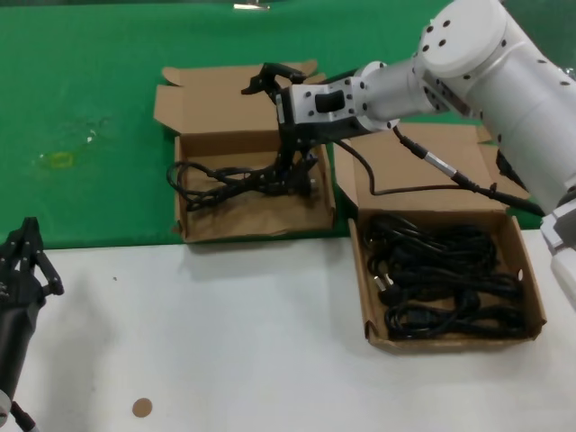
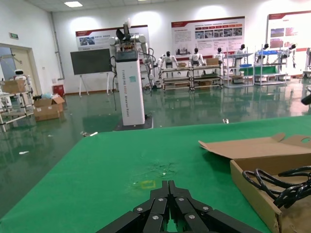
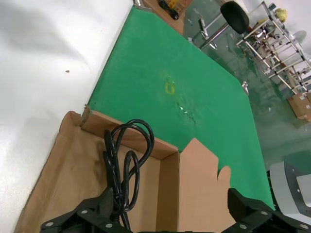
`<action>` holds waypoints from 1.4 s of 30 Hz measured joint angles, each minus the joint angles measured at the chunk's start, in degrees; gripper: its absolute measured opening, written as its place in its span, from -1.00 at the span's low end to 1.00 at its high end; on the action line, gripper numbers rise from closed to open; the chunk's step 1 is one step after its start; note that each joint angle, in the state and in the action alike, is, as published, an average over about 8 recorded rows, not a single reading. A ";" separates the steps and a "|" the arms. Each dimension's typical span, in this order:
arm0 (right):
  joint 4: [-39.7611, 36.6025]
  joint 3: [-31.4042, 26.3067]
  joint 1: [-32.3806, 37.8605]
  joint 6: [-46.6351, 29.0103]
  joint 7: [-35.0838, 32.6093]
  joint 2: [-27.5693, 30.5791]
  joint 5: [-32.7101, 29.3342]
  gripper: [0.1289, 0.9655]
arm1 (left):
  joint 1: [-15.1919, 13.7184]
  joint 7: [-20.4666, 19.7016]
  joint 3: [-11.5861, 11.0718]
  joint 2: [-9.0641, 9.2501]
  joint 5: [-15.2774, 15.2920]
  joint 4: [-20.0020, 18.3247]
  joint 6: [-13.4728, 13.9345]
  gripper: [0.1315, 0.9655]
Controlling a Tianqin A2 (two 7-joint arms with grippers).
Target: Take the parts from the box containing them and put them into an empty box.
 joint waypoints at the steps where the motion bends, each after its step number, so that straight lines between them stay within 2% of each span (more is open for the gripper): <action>1: 0.33 -0.01 -0.09 -0.05 0.22 0.11 -0.01 0.46 | 0.00 0.00 0.00 0.00 0.00 0.00 0.00 -0.95; 4: 0.73 0.02 -0.26 -0.03 0.45 0.21 0.01 0.63 | 0.00 0.00 0.00 0.00 0.00 0.00 0.00 -0.94; 13: 4.92 1.88 -4.88 3.00 2.30 0.88 1.65 0.90 | 0.00 0.00 0.00 0.00 0.00 0.00 0.00 -0.89; 20: 10.79 4.51 -11.38 7.27 4.89 1.81 3.98 0.94 | 0.00 0.00 0.00 0.00 0.00 0.00 0.00 -0.76; 29: 18.96 8.17 -20.46 13.28 8.52 3.11 7.22 1.00 | 0.00 0.00 0.00 0.00 -0.01 0.00 0.00 -0.42; 37: 26.33 11.48 -28.65 18.68 11.78 4.28 10.14 1.00 | 0.00 0.00 0.00 0.00 0.00 0.00 0.00 0.10; 41: 29.95 13.11 -32.67 21.31 13.37 4.86 11.58 1.00 | 0.00 0.00 0.00 0.00 0.00 0.00 0.00 0.10; 42: 30.88 13.52 -33.69 21.98 13.78 5.00 11.94 1.00 | 0.00 0.00 0.00 0.00 0.00 0.00 0.00 0.16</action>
